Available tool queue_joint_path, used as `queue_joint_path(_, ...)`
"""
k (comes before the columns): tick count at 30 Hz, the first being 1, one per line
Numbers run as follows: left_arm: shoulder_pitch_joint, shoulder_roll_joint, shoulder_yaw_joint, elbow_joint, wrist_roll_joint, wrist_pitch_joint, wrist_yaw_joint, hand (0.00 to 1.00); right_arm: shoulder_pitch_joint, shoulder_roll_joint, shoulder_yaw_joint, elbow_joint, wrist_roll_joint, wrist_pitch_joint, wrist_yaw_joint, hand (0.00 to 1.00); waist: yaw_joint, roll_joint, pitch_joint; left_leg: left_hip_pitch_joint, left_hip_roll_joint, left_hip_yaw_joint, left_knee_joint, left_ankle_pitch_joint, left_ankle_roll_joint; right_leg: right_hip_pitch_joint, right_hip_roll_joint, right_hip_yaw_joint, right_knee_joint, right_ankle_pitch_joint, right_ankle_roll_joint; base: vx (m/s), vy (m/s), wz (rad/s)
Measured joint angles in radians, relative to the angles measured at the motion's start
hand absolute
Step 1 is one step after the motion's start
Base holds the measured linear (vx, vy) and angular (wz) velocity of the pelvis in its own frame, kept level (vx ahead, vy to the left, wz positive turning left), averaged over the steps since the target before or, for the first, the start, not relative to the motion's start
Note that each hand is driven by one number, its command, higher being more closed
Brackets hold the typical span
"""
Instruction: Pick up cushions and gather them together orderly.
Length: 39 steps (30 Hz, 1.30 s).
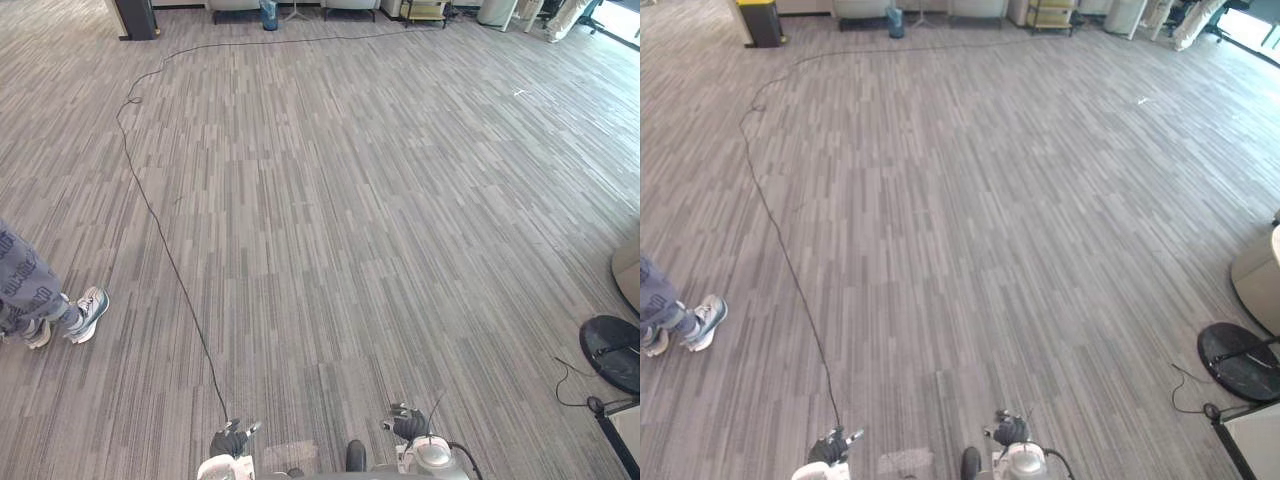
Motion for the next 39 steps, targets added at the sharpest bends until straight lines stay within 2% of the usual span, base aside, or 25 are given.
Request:
queue_joint_path(8,-0.017,-0.009,0.068,0.036,0.004,0.007,-0.003,0.0,-0.027,0.007,-0.117,0.05,-0.002,0.021,-0.004,0.0,0.0,0.003,0.01,0.022,-0.004,-0.015,-0.025,0.015,0.004,0.02,-0.005,-0.024,0.003,-0.004,0.005,-0.02,-0.007,0.06)
queue_joint_path(18,-0.029,-0.016,0.104,0.052,0.007,0.013,-0.015,0.0,-0.043,0.011,-0.189,0.081,-0.024,0.042,-0.002,0.0,0.001,-0.001,0.017,0.026,-0.014,-0.03,-0.063,0.032,0.011,0.017,-0.014,-0.039,0.006,-0.013,0.018,-0.02,0.006,0.06)
queue_joint_path(28,-0.037,-0.008,0.097,0.053,0.009,0.028,-0.029,0.0,-0.044,0.009,-0.234,0.084,0.001,0.047,0.004,0.0,0.003,0.002,0.019,0.019,-0.016,-0.084,-0.066,0.032,0.011,0.02,-0.017,-0.088,0.007,-0.02,0.025,0.01,0.005,0.16)
queue_joint_path(34,-0.038,0.001,0.063,0.053,0.028,0.028,-0.047,0.0,-0.04,0.009,-0.268,0.084,0.06,0.044,0.007,0.0,0.003,0.002,0.021,0.019,-0.023,-0.105,-0.063,0.032,0.011,0.033,-0.027,-0.107,0.007,-0.033,0.032,-0.04,0.004,0.1)
queue_joint_path(39,-0.038,0.009,0.054,0.053,0.028,0.029,-0.052,0.0,-0.033,0.006,-0.269,0.081,0.101,0.038,0.009,0.0,0.003,0.003,0.022,0.013,-0.025,-0.12,-0.054,0.032,0.011,0.033,-0.029,-0.123,0.012,-0.048,0.024,-0.02,-0.01,0.1)
